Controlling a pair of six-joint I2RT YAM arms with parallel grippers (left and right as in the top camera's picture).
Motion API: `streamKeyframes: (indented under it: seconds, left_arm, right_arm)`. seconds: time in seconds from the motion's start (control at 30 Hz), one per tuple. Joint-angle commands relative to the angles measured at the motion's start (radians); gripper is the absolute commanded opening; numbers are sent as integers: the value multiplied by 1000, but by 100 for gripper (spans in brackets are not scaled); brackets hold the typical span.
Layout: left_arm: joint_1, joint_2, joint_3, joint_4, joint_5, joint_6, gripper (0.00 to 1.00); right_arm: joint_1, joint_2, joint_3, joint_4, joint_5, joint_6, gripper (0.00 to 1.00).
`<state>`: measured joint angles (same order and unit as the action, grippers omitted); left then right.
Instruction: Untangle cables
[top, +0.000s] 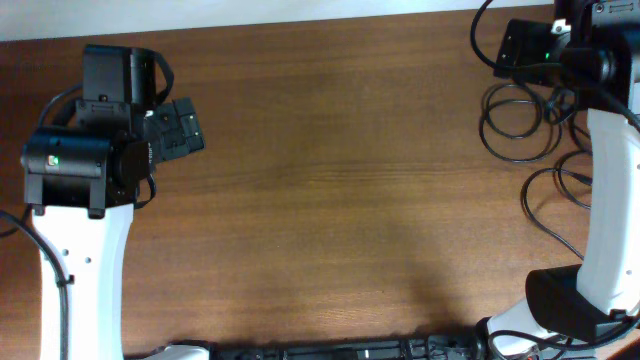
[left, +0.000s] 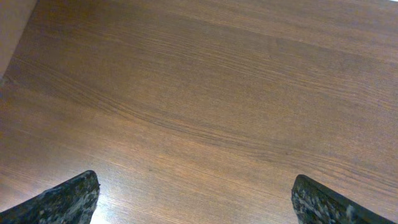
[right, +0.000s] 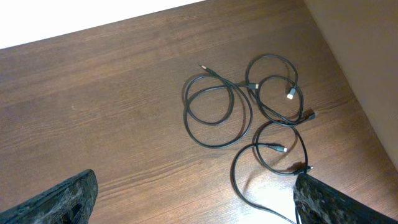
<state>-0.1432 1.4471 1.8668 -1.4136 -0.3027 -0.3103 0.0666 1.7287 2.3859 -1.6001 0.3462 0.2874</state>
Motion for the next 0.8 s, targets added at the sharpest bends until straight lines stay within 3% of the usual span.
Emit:
streamKeyframes:
  seconds: [0.0, 0.07, 0.2, 0.37, 0.57, 0.77]
  left_arm:
    - [2, -19, 0, 2, -10, -10, 99]
    - [2, -43, -47, 45, -10, -10, 99]
    - [2, -195, -323, 286, -7, -10, 99]
    - [2, -535, -895, 799, -2, -10, 99]
    - [2, -831, -1427, 1478, 56, -10, 99]
    - [2, -959, -1727, 1853, 53, 78, 99]
  right_arm:
    - [5, 1, -5, 2, -6, 10, 100]
    - [5, 1, -5, 2, -6, 10, 100]
    - [5, 1, -5, 2, -6, 10, 100]
    - [5, 1, -5, 2, -6, 10, 100]
    - [5, 1, -5, 2, -6, 10, 100]
    - [5, 1, -5, 2, -6, 10, 100]
